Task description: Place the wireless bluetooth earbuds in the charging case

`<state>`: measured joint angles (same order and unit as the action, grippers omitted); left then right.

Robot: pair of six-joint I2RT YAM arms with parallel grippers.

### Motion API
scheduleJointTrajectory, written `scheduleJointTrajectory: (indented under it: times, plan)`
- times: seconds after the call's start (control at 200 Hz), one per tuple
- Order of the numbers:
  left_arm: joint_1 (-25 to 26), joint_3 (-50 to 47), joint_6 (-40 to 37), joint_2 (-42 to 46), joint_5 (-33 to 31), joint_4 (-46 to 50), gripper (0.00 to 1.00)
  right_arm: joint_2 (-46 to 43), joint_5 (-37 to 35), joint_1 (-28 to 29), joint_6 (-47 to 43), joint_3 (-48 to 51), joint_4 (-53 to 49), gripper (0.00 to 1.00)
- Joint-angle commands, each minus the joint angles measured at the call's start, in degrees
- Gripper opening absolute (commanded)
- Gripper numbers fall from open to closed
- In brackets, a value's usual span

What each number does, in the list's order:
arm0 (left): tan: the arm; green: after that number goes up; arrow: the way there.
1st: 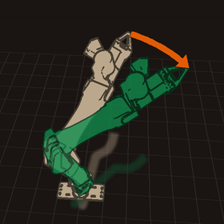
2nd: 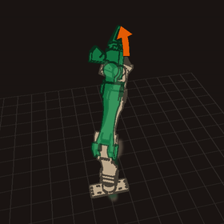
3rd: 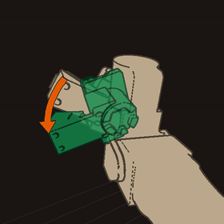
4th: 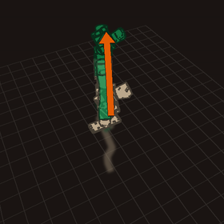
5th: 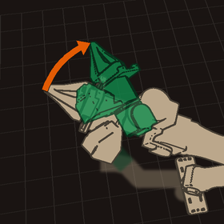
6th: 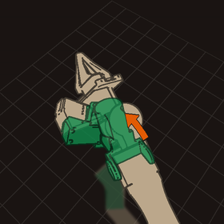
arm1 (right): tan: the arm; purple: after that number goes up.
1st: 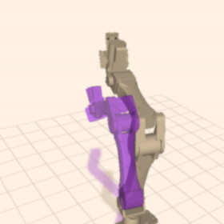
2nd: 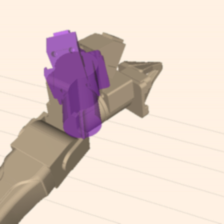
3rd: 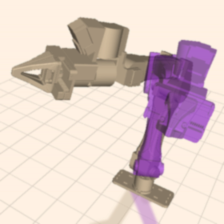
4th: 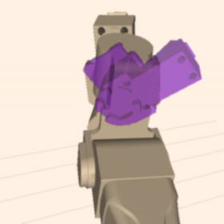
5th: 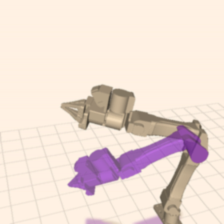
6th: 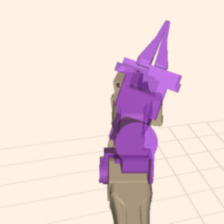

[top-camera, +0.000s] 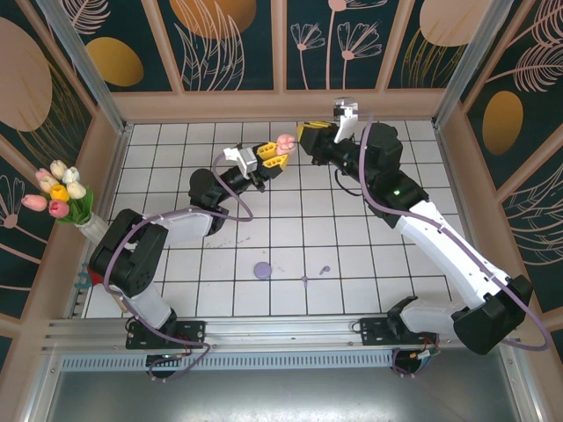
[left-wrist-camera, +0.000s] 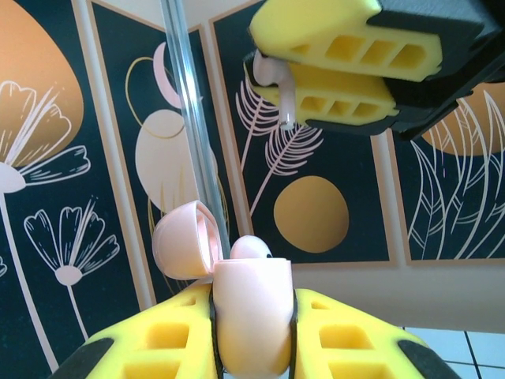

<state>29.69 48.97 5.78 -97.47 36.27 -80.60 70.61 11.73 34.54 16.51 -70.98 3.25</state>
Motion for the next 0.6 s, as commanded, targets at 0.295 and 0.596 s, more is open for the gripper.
scheduleJointTrajectory:
  times: [0.295,0.596]
  plan:
    - [0.23,1.19,-1.7,-0.4,2.76,-0.08,0.0,-0.14,5.93,0.43,-1.66,-0.19,2.66,0.18]
    - [0.28,0.69,1.0,-0.35,1.83,-6.32,0.0,-1.0,8.11,0.36,1.72,3.08,6.49,0.18]
